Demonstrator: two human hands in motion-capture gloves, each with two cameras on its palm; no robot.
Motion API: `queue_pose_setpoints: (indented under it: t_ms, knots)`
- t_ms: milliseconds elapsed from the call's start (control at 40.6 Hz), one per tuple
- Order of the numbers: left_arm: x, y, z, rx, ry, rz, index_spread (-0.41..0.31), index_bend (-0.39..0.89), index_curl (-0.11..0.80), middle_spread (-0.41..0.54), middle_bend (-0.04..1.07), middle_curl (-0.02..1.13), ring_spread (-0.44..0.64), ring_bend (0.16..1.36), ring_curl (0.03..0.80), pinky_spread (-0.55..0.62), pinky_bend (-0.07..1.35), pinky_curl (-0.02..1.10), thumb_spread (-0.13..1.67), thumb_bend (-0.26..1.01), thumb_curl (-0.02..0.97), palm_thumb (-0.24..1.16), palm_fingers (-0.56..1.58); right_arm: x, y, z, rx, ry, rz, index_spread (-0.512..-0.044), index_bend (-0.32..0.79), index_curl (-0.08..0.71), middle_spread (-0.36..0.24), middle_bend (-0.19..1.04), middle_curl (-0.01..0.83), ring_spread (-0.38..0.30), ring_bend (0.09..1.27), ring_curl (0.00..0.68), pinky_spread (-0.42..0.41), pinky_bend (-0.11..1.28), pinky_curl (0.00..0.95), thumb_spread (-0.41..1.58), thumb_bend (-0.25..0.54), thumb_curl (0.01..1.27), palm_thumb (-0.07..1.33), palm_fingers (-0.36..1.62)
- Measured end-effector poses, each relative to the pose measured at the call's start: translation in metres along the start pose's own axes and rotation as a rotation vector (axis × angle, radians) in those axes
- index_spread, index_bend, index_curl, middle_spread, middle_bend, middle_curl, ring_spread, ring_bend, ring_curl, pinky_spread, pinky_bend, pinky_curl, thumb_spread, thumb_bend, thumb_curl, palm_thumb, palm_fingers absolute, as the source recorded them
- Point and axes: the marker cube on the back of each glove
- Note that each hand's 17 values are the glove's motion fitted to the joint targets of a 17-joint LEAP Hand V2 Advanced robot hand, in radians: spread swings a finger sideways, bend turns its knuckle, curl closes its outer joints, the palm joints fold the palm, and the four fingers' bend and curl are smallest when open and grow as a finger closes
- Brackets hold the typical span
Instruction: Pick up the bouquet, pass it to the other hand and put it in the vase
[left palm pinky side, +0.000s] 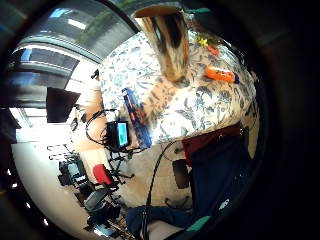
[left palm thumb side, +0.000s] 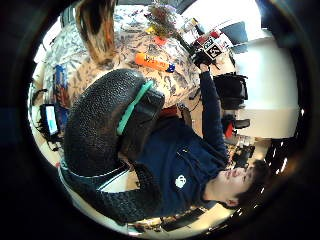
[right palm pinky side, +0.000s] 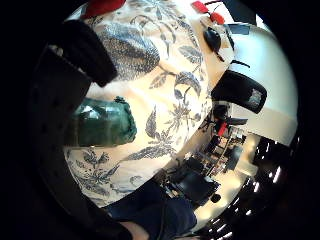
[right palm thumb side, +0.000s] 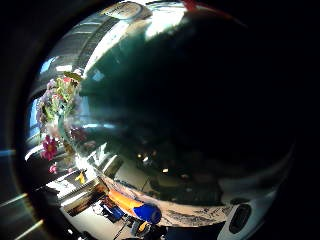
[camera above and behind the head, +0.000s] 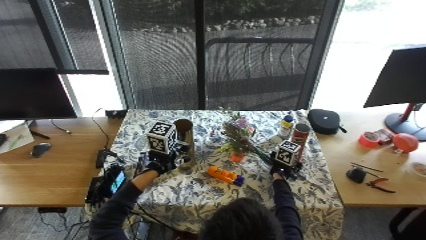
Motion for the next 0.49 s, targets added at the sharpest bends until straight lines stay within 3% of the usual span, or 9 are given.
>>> queue_pose_setpoints:
  t_ms: [172,246,296,320,345,493]
  knots:
    - [-0.003,-0.001,0.001,0.001,-0.001,-0.013,-0.027,0.15,0.297,0.219,0.18,0.32,0.33,0.57,0.266,0.35,0.42,0.33,1.19,-0.02,0.249,0.12,0.13,0.003,0.0,0.001,0.111,-0.07,-0.029,-0.251,0.25,0.391,-0.214,0.4,0.511,-0.247,0.55,0.432,-0.213,0.3,0.343,1.06,0.05,0.46,1.11,1.25]
    - [-0.002,0.0,-0.001,-0.002,-0.001,-0.013,-0.027,0.15,0.297,0.219,0.18,0.32,0.33,0.57,0.267,0.35,0.42,0.34,1.19,-0.02,0.249,0.12,0.13,0.006,0.0,-0.003,0.219,-0.105,-0.012,-0.252,0.24,0.406,-0.227,0.41,0.52,-0.242,0.55,0.44,-0.232,0.3,0.357,1.08,0.04,0.45,1.11,1.26]
    - [-0.001,-0.002,0.0,-0.005,0.002,-0.009,-0.027,0.15,0.297,0.219,0.18,0.32,0.33,0.57,0.267,0.35,0.42,0.34,1.19,-0.02,0.25,0.12,0.13,0.007,-0.002,-0.009,0.305,-0.15,-0.001,-0.254,0.23,0.416,-0.225,0.46,0.539,-0.24,0.55,0.448,-0.235,0.31,0.368,1.09,-0.012,0.43,1.04,1.28]
    - [-0.001,-0.004,0.001,-0.006,0.003,-0.008,-0.027,0.15,0.297,0.219,0.18,0.32,0.33,0.57,0.267,0.35,0.42,0.34,1.19,-0.02,0.25,0.12,0.13,0.006,-0.003,-0.013,0.344,-0.182,-0.005,-0.251,0.22,0.418,-0.229,0.45,0.538,-0.238,0.56,0.451,-0.243,0.31,0.372,1.1,0.015,0.43,1.08,1.26]
    - [0.0,-0.005,0.003,-0.006,0.003,-0.007,-0.027,0.15,0.297,0.219,0.18,0.32,0.33,0.57,0.267,0.35,0.42,0.34,1.19,-0.02,0.25,0.12,0.13,0.005,-0.005,-0.018,0.379,-0.22,-0.015,-0.252,0.24,0.43,-0.224,0.48,0.55,-0.236,0.57,0.456,-0.239,0.31,0.376,1.08,-0.061,0.4,0.97,1.29]
    - [0.006,-0.012,0.006,-0.014,-0.001,0.001,-0.027,0.15,0.298,0.219,0.18,0.32,0.33,0.57,0.267,0.35,0.41,0.34,1.19,-0.02,0.251,0.12,0.13,-0.004,-0.007,-0.041,0.493,-0.452,-0.109,-0.252,0.28,0.469,-0.222,0.53,0.579,-0.235,0.59,0.477,-0.241,0.33,0.403,1.09,-0.041,0.37,0.88,1.29]
